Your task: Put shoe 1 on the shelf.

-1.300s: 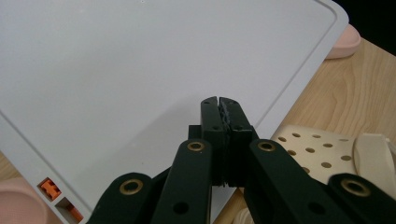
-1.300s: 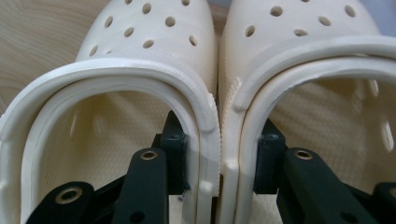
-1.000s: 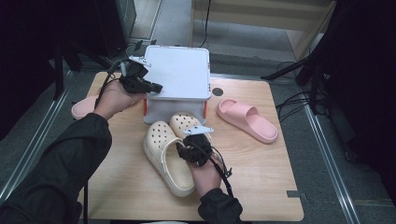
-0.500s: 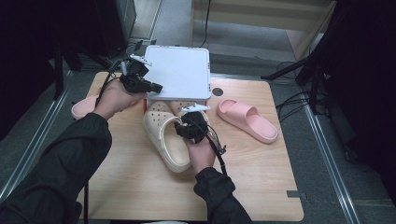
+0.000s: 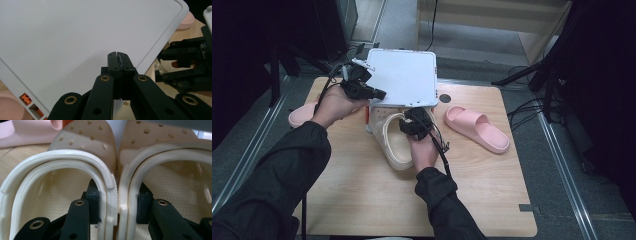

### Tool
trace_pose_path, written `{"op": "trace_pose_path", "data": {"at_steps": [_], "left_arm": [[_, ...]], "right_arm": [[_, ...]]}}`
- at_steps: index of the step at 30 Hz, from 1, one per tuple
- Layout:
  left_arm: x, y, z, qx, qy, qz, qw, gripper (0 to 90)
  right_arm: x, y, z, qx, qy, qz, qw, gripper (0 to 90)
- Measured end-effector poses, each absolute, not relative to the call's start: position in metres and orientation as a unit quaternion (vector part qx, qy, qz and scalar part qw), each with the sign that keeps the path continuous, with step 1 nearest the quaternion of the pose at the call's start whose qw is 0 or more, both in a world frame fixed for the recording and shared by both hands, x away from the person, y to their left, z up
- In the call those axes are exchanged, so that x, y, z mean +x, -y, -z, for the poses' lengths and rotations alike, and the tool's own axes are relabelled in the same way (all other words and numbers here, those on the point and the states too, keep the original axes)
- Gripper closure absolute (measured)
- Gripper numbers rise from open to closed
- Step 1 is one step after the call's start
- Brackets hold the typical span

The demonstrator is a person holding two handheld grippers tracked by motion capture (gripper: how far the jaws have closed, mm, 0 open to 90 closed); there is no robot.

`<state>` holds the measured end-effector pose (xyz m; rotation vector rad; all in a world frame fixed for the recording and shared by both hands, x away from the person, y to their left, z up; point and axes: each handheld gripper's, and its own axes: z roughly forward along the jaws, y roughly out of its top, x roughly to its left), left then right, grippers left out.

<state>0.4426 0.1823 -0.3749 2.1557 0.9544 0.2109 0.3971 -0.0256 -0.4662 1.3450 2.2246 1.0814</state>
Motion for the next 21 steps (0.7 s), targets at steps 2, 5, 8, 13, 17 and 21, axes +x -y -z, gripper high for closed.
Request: {"op": "trace_pose_path", "data": {"at_steps": [2, 5, 8, 13, 17, 21], "left_arm": [[0.443, -0.183, 0.375, 0.844, -0.372, -0.081, 0.378, 89.6], [0.443, -0.184, 0.375, 0.843, -0.374, -0.079, 0.379, 89.6], [0.443, -0.184, 0.375, 0.844, -0.372, -0.079, 0.378, 89.5], [0.443, -0.184, 0.375, 0.843, -0.373, -0.078, 0.38, 89.5], [0.442, -0.184, 0.375, 0.842, -0.373, -0.078, 0.381, 89.5], [0.442, -0.185, 0.376, 0.842, -0.373, -0.079, 0.382, 89.6]], "right_arm": [[0.399, 0.024, 0.469, 0.47, -0.779, -0.381, 0.163, 65.0], [0.401, 0.02, 0.472, 0.471, -0.781, -0.375, 0.167, 64.9], [0.405, 0.019, 0.477, 0.476, -0.78, -0.374, 0.156, 64.9], [0.408, 0.018, 0.481, 0.478, -0.779, -0.373, 0.159, 65.0], [0.411, 0.018, 0.482, 0.481, -0.775, -0.378, 0.158, 64.9], [0.412, 0.016, 0.484, 0.484, -0.772, -0.379, 0.164, 64.4]]}}
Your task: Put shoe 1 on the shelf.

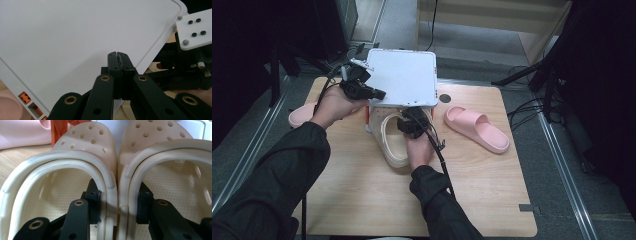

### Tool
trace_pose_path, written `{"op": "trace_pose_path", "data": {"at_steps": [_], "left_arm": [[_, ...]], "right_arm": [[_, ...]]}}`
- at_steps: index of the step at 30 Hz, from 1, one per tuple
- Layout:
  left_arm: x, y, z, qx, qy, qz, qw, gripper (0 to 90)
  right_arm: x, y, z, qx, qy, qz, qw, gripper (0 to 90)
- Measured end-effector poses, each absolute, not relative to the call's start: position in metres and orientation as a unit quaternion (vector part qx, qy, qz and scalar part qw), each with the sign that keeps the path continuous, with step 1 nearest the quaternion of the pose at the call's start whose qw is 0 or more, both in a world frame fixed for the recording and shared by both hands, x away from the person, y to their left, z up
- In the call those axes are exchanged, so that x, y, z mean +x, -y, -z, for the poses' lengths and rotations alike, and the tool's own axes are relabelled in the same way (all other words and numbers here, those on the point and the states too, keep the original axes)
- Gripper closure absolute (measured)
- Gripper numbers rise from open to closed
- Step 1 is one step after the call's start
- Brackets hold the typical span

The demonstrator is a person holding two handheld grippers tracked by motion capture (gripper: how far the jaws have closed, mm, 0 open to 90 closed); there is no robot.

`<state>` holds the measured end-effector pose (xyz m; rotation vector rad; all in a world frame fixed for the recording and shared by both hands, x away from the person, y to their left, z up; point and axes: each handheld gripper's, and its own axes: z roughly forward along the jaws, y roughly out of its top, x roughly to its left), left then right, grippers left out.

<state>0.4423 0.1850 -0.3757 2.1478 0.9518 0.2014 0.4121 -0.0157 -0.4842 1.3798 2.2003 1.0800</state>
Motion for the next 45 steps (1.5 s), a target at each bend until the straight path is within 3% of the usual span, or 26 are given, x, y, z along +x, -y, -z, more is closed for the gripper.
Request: {"op": "trace_pose_path", "data": {"at_steps": [23, 37, 45], "left_arm": [[0.442, -0.186, 0.377, 0.837, -0.376, -0.077, 0.389, 89.6], [0.441, -0.186, 0.377, 0.838, -0.376, -0.078, 0.387, 89.6], [0.442, -0.186, 0.377, 0.838, -0.377, -0.077, 0.388, 89.6]], "right_arm": [[0.408, 0.015, 0.488, 0.475, -0.774, -0.381, 0.175, 59.3], [0.401, 0.03, 0.485, 0.469, -0.78, -0.394, 0.129, 47.5], [0.386, 0.046, 0.479, 0.457, -0.787, -0.398, 0.116, 47.4]]}}
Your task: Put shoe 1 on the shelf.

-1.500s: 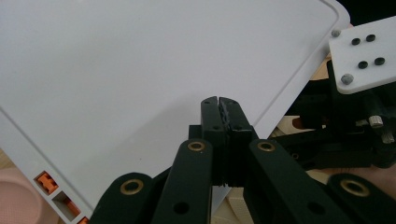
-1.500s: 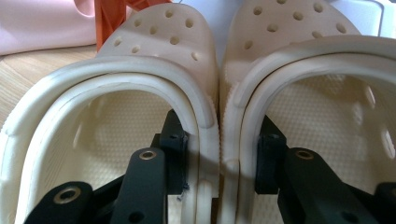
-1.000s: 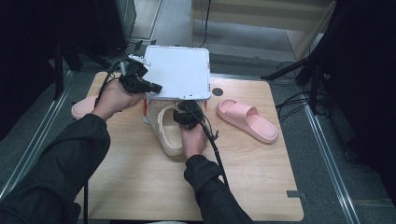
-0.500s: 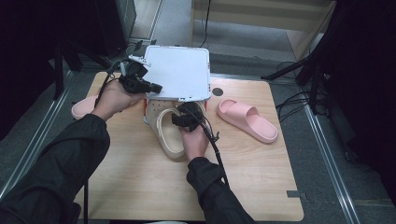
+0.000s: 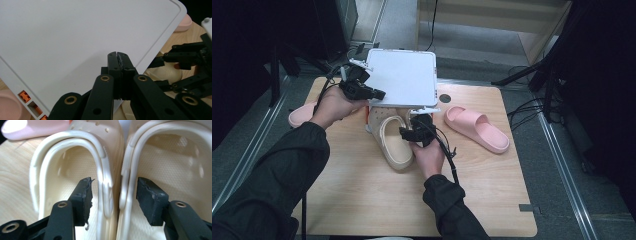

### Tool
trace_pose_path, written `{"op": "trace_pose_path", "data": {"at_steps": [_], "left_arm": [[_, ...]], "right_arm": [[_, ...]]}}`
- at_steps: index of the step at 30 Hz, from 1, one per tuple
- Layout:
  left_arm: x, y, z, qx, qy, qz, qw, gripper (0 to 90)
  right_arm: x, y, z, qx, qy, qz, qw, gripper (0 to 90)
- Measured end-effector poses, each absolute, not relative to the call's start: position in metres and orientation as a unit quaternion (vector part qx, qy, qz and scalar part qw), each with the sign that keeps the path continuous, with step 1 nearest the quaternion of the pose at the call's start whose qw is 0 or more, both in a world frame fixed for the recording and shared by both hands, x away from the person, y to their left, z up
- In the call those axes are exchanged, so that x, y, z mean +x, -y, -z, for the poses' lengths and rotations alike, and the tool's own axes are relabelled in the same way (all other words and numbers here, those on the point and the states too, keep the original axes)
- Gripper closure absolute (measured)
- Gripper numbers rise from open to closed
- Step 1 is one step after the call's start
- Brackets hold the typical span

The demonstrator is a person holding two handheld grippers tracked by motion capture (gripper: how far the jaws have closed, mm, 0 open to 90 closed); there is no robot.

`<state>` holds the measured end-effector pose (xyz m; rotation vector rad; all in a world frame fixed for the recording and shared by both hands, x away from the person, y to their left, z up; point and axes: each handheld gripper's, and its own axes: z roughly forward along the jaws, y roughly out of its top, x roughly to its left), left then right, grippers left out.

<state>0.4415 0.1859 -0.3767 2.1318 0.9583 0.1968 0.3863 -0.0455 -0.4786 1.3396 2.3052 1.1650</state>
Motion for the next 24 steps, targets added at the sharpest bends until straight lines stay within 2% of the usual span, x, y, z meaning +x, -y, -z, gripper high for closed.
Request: {"op": "trace_pose_path", "data": {"at_steps": [8, 12, 24], "left_arm": [[0.441, -0.185, 0.376, 0.838, -0.377, -0.079, 0.387, 89.6], [0.441, -0.185, 0.377, 0.839, -0.376, -0.079, 0.386, 89.6], [0.441, -0.185, 0.376, 0.841, -0.373, -0.082, 0.382, 89.6]], "right_arm": [[0.362, 0.06, 0.466, 0.429, -0.797, -0.408, 0.117, 53.2], [0.347, 0.065, 0.463, 0.409, -0.809, -0.407, 0.115, 59.4], [0.308, 0.067, 0.477, 0.377, -0.823, -0.416, 0.091, 74.6]]}}
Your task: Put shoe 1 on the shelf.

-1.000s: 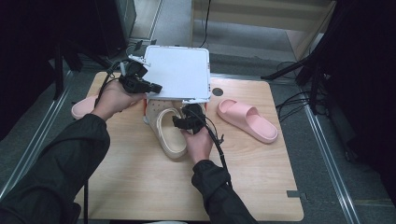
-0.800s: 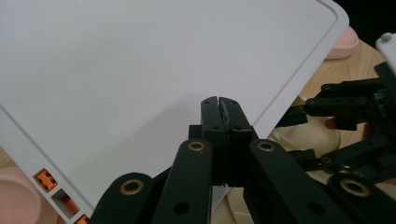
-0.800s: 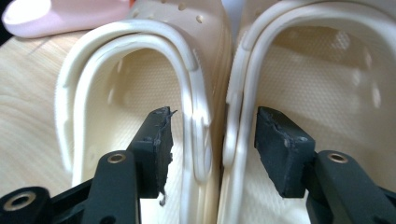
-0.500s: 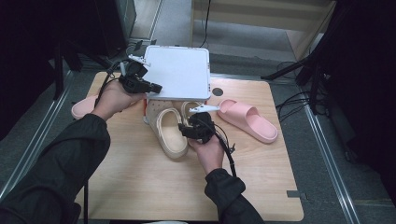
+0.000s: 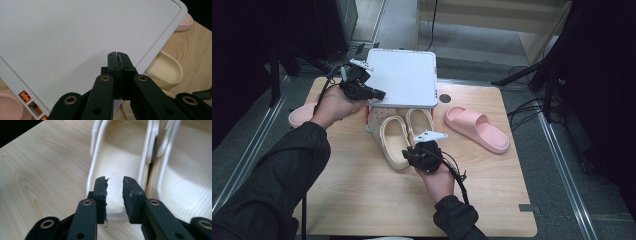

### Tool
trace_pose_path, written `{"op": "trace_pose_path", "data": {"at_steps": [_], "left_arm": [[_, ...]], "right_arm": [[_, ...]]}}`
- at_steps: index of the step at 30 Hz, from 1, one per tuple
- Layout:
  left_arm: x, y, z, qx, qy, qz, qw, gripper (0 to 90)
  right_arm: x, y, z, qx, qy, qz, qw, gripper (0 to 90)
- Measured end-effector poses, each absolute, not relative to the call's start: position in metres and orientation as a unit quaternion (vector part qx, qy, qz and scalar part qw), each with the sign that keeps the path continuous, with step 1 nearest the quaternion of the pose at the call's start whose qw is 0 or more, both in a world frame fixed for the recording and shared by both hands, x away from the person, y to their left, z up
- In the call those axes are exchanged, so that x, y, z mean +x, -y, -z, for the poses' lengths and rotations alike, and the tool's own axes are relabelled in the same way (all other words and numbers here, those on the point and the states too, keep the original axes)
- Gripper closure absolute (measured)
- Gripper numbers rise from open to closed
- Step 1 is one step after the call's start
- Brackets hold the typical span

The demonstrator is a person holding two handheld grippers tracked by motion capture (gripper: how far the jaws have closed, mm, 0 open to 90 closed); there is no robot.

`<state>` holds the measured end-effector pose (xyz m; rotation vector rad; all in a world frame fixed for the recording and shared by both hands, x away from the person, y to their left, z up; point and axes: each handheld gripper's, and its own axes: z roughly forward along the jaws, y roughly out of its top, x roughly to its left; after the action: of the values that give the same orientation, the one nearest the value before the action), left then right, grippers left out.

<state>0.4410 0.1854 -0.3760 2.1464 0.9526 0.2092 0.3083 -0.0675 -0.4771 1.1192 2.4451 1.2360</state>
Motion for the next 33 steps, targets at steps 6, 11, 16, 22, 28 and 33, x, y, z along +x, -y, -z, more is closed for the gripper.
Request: {"op": "trace_pose_path", "data": {"at_steps": [6, 11, 16, 22, 28, 33], "left_arm": [[0.441, -0.185, 0.376, 0.839, -0.376, -0.081, 0.385, 89.6], [0.44, -0.184, 0.376, 0.84, -0.374, -0.087, 0.383, 89.6], [0.44, -0.184, 0.376, 0.84, -0.374, -0.085, 0.383, 89.6], [0.44, -0.184, 0.376, 0.84, -0.376, -0.085, 0.382, 89.6], [0.441, -0.184, 0.376, 0.839, -0.379, -0.08, 0.383, 89.6], [0.441, -0.183, 0.376, 0.839, -0.38, -0.082, 0.382, 89.6]], "right_arm": [[0.294, 0.071, 0.485, 0.361, -0.831, -0.413, 0.094, 85.2], [0.286, 0.077, 0.496, 0.352, -0.836, -0.414, 0.076, 90.0], [0.28, 0.079, 0.504, 0.338, -0.852, -0.392, 0.078, 90.0], [0.286, 0.079, 0.517, 0.348, -0.856, -0.372, 0.086, 90.0], [0.289, 0.068, 0.516, 0.349, -0.852, -0.382, 0.084, 90.0], [0.289, 0.057, 0.516, 0.345, -0.854, -0.381, 0.08, 90.0]]}}
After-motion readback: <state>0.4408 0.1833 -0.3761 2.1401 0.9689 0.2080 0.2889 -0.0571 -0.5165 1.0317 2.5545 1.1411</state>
